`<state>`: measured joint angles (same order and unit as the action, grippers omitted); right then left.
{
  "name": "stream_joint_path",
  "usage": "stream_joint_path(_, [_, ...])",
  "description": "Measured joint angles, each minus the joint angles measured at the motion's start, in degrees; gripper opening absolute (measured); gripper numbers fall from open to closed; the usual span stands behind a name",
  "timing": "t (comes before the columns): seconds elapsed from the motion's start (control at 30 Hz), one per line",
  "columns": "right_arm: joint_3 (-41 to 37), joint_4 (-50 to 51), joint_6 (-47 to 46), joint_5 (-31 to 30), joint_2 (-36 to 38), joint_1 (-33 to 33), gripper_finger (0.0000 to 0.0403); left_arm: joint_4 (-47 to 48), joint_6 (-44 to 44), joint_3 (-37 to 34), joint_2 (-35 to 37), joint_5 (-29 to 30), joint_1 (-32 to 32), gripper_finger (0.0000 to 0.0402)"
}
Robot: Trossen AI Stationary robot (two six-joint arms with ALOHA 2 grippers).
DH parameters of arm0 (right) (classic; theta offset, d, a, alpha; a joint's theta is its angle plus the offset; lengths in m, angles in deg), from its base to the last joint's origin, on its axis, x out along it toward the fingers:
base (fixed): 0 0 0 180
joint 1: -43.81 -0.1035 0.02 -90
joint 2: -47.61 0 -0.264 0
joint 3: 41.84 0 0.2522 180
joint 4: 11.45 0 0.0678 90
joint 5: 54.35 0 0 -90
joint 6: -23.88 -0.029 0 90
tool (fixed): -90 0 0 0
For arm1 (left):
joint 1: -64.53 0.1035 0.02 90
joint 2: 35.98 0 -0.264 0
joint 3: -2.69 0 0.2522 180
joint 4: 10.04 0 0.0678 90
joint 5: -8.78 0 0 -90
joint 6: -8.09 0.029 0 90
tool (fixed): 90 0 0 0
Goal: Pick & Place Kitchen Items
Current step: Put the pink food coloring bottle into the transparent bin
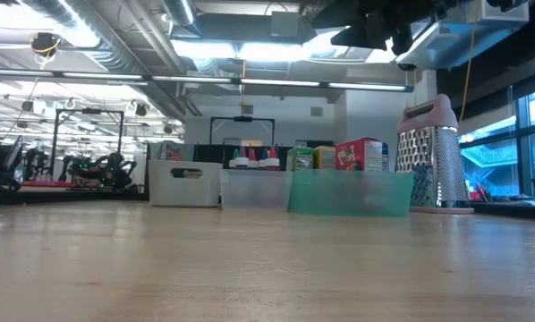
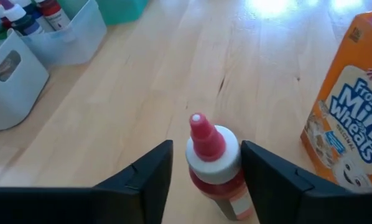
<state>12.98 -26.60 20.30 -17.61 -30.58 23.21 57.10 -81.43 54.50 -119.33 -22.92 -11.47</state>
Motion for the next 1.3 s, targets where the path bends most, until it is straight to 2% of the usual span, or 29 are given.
stream_joint_path(0.27, [0.0,0.0,0.0,0.0,0.0,0.0,0.0297,0.1,0.3,-0.1,0.0,1.2,0.0,0.0147])
stream_joint_path(0.67, [0.0,0.0,0.0,0.0,0.0,0.0,0.0297,-0.6,0.3,-0.1,0.0,1.4,0.1,0.0114])
stream_joint_path(0.8, [0.0,0.0,0.0,0.0,0.0,0.0,0.0297,-1.2,1.7,1.1,0.1,-0.4,1.3,0.0112])
stream_joint_path(1.0, [0.0,0.2,0.0,0.1,0.0,-0.4,0.0297,2.9,6.8,5.0,0.7,-4.7,4.5,0.0110])
stream_joint_path(1.3, [0.0,0.4,1.2,0.1,0.0,-3.7,0.0297,12.4,11.5,10.4,3.8,-4.4,9.8,0.0110])
